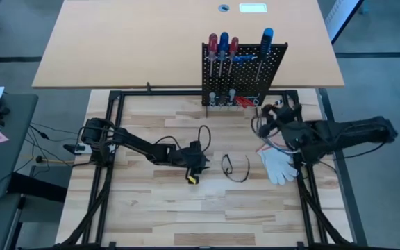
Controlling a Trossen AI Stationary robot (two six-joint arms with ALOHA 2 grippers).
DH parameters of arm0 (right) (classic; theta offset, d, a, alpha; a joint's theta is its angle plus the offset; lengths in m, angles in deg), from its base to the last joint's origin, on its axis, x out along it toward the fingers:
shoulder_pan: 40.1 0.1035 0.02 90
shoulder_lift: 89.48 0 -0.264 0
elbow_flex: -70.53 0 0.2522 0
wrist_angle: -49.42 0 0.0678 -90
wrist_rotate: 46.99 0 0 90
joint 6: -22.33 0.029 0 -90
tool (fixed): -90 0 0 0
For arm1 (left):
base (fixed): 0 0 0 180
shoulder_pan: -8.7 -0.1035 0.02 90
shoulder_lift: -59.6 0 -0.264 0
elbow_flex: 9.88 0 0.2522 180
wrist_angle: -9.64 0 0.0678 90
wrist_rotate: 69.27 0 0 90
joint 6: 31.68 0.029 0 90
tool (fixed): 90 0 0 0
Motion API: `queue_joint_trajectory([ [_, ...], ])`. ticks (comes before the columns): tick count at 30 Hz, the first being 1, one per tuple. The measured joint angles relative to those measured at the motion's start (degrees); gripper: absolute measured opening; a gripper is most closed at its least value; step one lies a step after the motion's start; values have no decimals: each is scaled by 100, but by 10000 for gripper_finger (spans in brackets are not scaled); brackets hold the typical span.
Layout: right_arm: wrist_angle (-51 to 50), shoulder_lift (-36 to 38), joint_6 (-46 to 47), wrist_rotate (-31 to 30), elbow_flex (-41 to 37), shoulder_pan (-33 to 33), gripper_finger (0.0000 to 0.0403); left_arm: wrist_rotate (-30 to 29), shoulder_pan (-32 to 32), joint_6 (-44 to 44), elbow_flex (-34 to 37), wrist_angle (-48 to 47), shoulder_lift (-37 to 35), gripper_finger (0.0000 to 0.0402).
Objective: Hang tools onto peg board
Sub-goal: Hang the black nut driver on the pegboard
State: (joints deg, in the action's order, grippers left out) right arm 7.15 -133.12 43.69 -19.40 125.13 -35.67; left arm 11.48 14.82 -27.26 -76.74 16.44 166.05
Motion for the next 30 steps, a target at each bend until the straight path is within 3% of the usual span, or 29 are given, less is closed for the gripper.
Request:
queue_joint_trajectory([
  [4, 734, -38, -884, 281, -177, -822, 113, 7, 51, 64, 24, 192, 0, 120],
  [12, 2339, -428, -2391, 1865, -179, -2276, 113, -18, 44, 69, 26, 248, 0, 120],
  [20, 2439, -853, -2438, 2656, -179, -3202, 113, -18, 73, 66, 26, 235, 2, 120],
  [30, 2831, -1240, -2353, 3134, -167, -3544, 113, -18, 95, 69, 27, 235, 2, 121],
])
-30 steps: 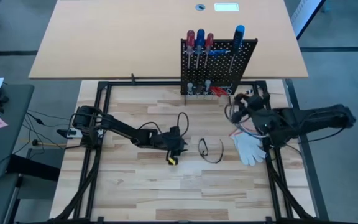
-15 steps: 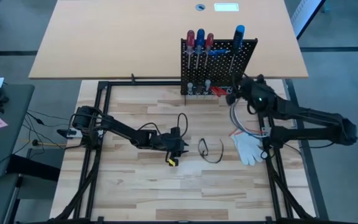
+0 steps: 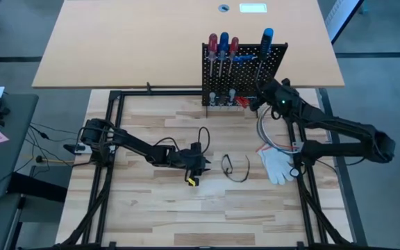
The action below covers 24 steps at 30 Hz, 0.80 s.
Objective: Hang tools onto peg board
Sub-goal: Hang the black nut driver on the pegboard
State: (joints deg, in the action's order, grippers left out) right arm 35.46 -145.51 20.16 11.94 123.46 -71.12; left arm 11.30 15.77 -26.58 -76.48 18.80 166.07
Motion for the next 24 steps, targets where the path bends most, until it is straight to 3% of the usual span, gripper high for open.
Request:
queue_joint_trajectory([
  [7, -44, 12, 78, -4, 8, 79, 116, 0, 0, -4, 2, -62, 2, 121],
  [21, -741, 859, 303, -7, -14, 399, 116, 0, 0, -17, 2, -84, 4, 121],
  [24, -355, 835, 345, -32, -231, 403, 117, 0, 4, -20, 2, -83, 4, 121],
])
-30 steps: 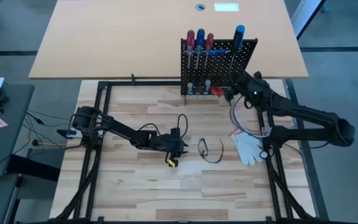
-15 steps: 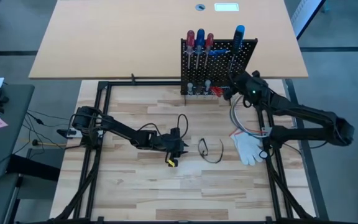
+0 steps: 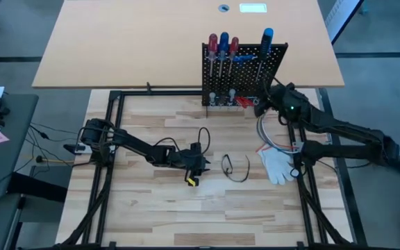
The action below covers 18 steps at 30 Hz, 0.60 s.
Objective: Hang tools onto peg board
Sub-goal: Hang the black nut driver on the pegboard
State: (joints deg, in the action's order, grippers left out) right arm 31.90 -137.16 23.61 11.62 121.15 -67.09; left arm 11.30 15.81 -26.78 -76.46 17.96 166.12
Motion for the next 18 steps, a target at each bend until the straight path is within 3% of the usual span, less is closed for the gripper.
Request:
queue_joint_trajectory([
  [7, 1655, 14, -117, -197, -1036, -100, 117, 0, 4, -22, 0, -22, 0, 121],
  [18, 1702, 116, -215, -369, -1128, -126, 117, -2, 4, -22, 0, -15, 0, 121],
])
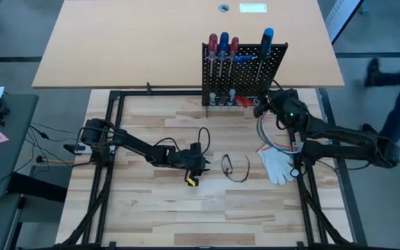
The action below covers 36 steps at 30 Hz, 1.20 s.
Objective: Hang tools onto peg board
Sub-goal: Hang the black nut driver on the pegboard
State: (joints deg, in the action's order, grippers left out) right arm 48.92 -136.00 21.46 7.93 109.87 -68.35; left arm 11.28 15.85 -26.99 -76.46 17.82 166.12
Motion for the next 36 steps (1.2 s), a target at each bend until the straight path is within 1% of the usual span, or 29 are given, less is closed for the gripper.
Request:
queue_joint_trajectory([
  [8, 81, 486, -12, 27, 0, 90, 117, 0, 0, 0, 0, 28, 0, 121],
  [12, 57, 463, -68, 30, 0, 85, 117, 1, 0, 0, 0, 30, 0, 121],
  [19, 7, -190, 25, 45, 0, 64, 118, 0, 0, 0, 0, 52, 0, 121],
  [27, 25, -1002, 62, 91, 0, -268, 118, 0, 0, 0, 0, 50, 0, 121],
  [31, 69, -1241, 61, 120, 10, -348, 119, 0, 0, 0, 0, 50, 0, 121],
  [36, 78, -1329, 135, 69, 15, -350, 121, 0, 0, 0, 0, 47, 0, 121],
])
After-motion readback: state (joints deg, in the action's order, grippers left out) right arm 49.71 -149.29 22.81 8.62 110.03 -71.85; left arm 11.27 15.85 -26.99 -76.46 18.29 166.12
